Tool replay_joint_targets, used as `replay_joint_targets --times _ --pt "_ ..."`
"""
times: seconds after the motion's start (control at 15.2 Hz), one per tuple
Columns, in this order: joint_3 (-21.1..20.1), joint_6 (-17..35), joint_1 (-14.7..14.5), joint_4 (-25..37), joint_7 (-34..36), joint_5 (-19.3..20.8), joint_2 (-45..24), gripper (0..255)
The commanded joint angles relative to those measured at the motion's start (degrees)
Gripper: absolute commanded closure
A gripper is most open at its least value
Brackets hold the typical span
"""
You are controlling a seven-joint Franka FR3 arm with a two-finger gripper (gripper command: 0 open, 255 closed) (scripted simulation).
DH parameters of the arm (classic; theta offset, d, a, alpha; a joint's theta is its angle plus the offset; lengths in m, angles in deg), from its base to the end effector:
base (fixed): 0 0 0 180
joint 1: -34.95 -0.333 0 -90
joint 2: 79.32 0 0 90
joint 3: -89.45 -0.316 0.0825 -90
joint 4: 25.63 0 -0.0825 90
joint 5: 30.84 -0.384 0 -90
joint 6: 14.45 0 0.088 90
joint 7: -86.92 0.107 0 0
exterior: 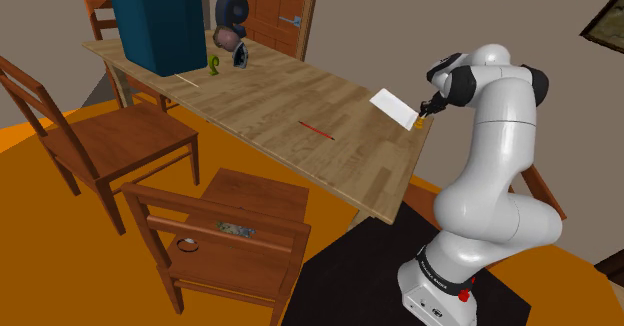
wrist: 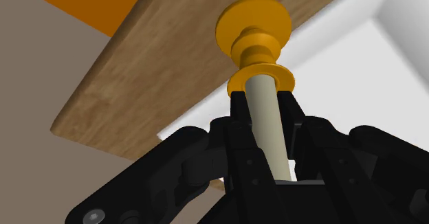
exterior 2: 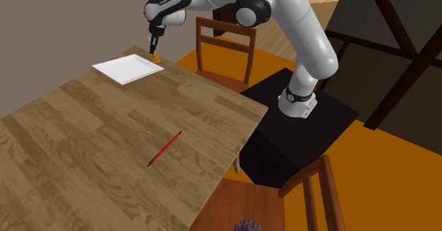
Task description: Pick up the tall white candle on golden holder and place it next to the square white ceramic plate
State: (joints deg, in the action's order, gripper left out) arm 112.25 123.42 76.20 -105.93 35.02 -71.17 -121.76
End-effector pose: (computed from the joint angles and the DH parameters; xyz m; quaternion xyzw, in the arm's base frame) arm 0.3968 -0.6440 0.3229 0.9421 -0.2515 0.2140 0.0580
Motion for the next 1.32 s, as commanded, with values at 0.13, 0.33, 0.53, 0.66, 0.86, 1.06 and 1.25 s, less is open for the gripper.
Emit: replay_joint_targets --times 0.13,0.33,0.53,0.66,0.86,1.06,1.25 --pt "-0.16 0.09 -0.05 -0.19 -0.11 -0.1 -0.15 255" --pt "-0.15 0.09 -0.06 -0.19 -0.11 -0.11 -0.15 255" --pt "-0.13 0.18 -0.15 -0.45 -0.14 -0.1 0.03 0" --pt "-0.13 0.17 -0.15 -0.48 -0.15 -0.1 0.06 0" --pt "0.89 -0.99 -0.77 -2.76 0.0 0.87 3.41 0" --pt "1.87 -2.1 -1.41 -4.72 0.26 1.89 6.45 0" --pt "1.87 -2.1 -1.41 -4.72 0.26 1.89 6.45 0"
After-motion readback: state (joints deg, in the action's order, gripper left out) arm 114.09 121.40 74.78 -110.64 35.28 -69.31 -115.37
